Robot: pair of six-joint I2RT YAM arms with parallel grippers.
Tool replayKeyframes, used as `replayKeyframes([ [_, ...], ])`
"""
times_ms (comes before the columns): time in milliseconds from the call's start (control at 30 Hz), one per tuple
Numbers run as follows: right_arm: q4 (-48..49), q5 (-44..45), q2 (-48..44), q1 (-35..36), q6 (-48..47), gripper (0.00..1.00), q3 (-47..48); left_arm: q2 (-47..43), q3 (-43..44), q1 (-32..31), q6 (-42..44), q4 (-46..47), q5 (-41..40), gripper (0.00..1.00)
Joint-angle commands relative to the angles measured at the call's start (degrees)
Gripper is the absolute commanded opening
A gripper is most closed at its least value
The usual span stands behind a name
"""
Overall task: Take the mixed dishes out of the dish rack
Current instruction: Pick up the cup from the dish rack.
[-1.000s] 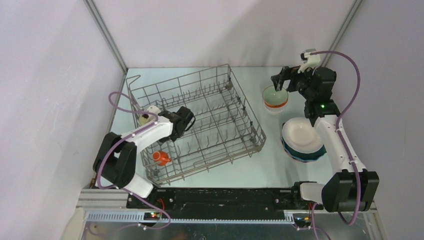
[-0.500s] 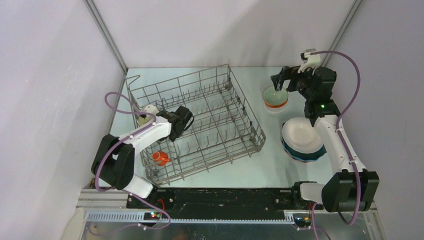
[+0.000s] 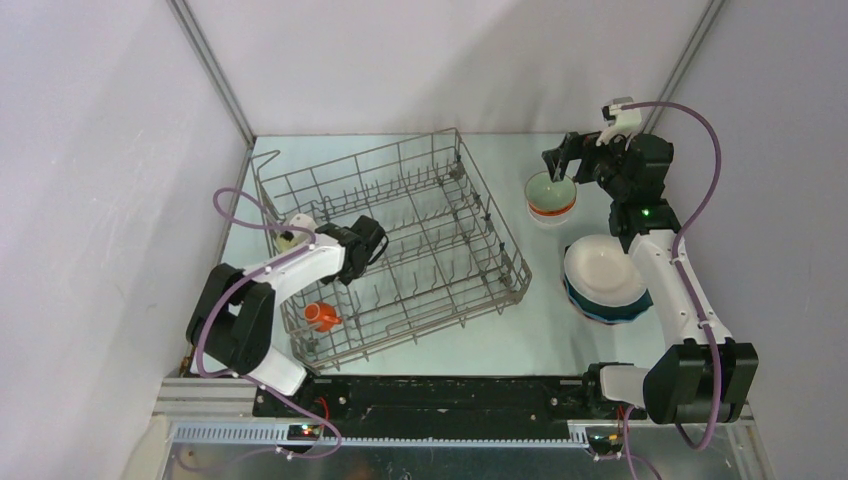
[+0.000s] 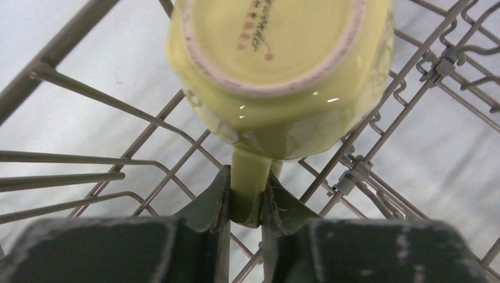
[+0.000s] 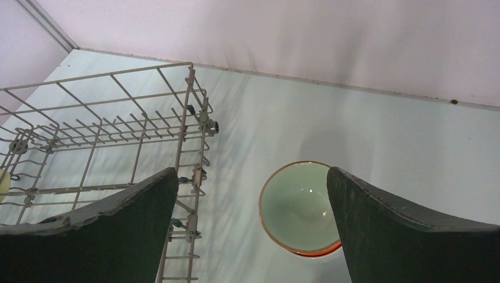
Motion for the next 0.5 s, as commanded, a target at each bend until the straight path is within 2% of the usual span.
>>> replayKeyframes([
  [0, 2.5, 0.0, 0.1, -0.4, 0.4, 1.00, 0.2, -0.8, -0.9, 0.6, -4.0, -1.9, -3.0, 0.10],
  [33, 2.5, 0.0, 0.0, -0.3, 0.4, 1.00, 0.2, -1.4, -1.2, 0.6, -4.1, -2.1, -3.0, 0.03],
  [100, 2.5, 0.1, 0.1, -0.3, 0.4, 1.00, 0.2, -2.3, -1.4, 0.6, -4.2, -2.5, -3.2, 0.00],
  [267, 2.6, 0.0, 0.2, -0.4, 0.4, 1.00, 0.2, -5.3, -1.2, 0.5, -2.8, -3.3, -3.7, 0.00],
  [467, 2.6, 0.0, 0.2, -0.4, 0.6, 1.00, 0.2, -9.7, -0.3, -0.7, 8.3, 2.0, -3.0, 0.00],
])
